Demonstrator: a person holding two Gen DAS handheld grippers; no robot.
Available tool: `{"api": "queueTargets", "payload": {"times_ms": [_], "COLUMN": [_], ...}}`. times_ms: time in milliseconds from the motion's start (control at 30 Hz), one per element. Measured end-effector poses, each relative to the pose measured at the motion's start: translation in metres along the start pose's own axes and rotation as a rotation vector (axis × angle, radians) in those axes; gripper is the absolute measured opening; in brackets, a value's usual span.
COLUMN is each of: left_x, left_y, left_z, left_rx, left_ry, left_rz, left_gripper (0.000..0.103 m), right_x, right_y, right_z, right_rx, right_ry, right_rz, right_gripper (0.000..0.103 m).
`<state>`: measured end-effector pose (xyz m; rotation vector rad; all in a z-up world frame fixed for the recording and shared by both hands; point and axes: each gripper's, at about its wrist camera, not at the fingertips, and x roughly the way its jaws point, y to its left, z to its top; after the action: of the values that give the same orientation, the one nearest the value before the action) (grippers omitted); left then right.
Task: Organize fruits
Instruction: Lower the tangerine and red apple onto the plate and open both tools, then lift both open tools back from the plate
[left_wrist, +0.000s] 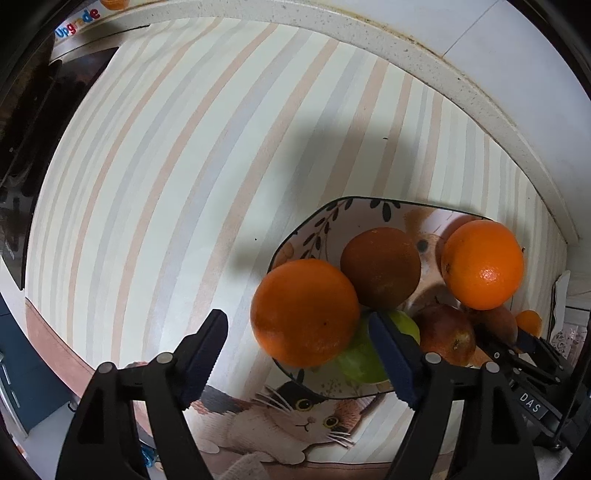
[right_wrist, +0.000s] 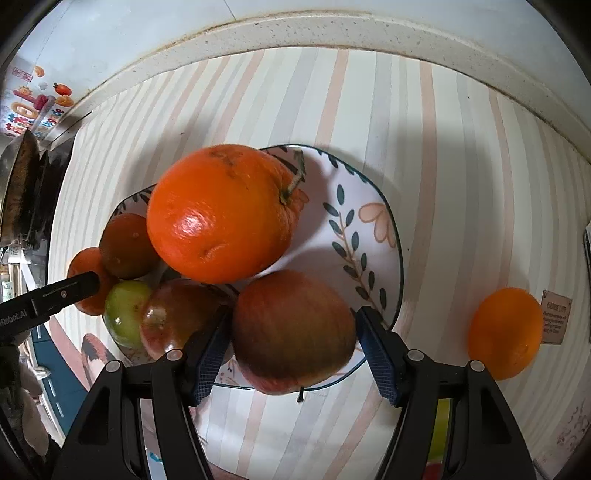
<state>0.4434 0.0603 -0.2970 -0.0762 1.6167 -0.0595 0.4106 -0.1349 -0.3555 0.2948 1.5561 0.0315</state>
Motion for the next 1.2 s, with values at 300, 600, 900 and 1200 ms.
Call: {"api": "queueTargets", "payload": {"times_ms": [300, 600, 900, 1200], "left_x": [-0.030, -0.080, -0.129, -0.188], "left_y": [0.004, 0.003, -0.016, -0.033], "left_z": [-0.036, -0.090, -0.152, -0.213], "left_rx": [0.011, 0.050, 0.093, 0.105], "left_ry": [-0.076, -0.230, -0.372, -0.528], "left_rz": [0.030, 0.064, 0.058, 0.070], "left_gripper": [0.078, 0.078, 0.078, 0.078], "right_x": [-0.035, -0.094, -0.172, -0.243], "right_y": [0.003, 0.023, 0.029, 0.030], "right_z": [-0.011, -0.060, -0.125, -0.184], "right_rx": [-0.022, -0.064, -0.079, -0.146], "right_ry": [-0.045, -0.184, -0.358, -0.500], "right_rz": [-0.034, -0.063, -0.060, -0.054], "right_gripper": [0.094, 0.096, 0.096, 0.096]}}
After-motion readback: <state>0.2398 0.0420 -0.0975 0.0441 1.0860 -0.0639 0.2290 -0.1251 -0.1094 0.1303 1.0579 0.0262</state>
